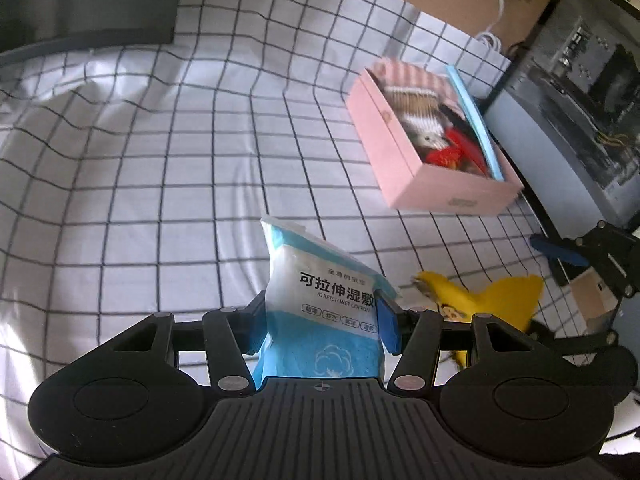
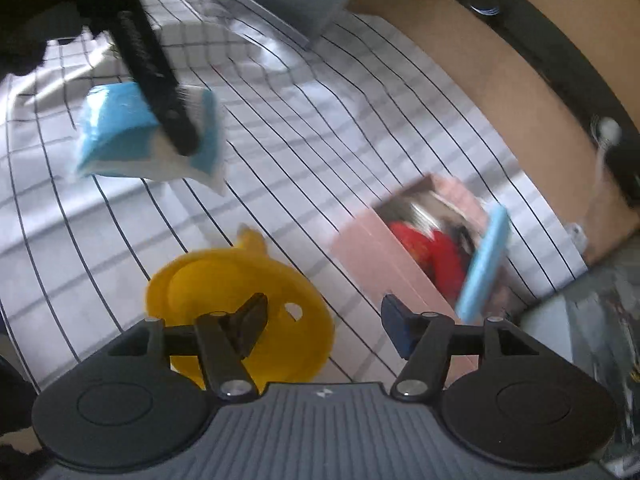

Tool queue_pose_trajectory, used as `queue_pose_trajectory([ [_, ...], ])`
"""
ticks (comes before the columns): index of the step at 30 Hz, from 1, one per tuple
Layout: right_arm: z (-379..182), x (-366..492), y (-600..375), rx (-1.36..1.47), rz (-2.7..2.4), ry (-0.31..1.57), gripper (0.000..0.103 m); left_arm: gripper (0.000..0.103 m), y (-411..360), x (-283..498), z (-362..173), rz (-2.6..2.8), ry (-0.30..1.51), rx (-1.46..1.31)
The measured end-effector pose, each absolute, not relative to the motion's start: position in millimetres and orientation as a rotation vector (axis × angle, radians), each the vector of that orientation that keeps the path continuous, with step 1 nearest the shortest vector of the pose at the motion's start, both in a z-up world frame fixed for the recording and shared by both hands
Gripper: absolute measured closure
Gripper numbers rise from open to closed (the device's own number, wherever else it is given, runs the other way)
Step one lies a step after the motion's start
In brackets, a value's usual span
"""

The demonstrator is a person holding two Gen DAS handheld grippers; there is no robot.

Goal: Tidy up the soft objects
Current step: 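Lift the wet-wipe pack and yellow funnel and carry both toward the pink box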

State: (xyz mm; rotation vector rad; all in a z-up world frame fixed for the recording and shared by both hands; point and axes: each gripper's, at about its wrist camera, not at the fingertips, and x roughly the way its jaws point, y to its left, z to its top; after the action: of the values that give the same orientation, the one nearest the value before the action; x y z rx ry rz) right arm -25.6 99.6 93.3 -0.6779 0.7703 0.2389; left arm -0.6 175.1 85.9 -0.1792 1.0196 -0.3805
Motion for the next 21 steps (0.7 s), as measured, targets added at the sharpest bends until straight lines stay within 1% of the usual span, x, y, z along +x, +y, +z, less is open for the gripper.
queue_pose_trajectory([
  [3, 99.4, -30.1, 83.8, -0.602, 0.235, 0.813, 0.041, 0.044, 173.6, -3.7, 80.3, -0.385, 1.036, -0.19],
  [7, 123.8, -34.6, 53.8, -0.286, 0.354, 0.894, 0.037, 0.044, 173.7, -3.8, 75.0, -0.384, 1.053, -0.194],
  [9, 133.8, -36.9, 44.7, -0.193, 0.387, 0.88, 0.035, 0.044, 174.6, -3.7, 73.4, -0.387, 1.057, -0.198],
  [15, 146.8, -38.1, 46.2, -0.122, 0.397, 0.839, 0.034, 0.044, 171.6, -4.4, 72.5, -0.409, 1.06, -0.19],
  [21, 132.3, -44.1, 75.4, -0.227, 0.44, 0.874, 0.034, 0.044, 175.9, -4.0, 71.6, -0.4, 1.063, -0.193],
])
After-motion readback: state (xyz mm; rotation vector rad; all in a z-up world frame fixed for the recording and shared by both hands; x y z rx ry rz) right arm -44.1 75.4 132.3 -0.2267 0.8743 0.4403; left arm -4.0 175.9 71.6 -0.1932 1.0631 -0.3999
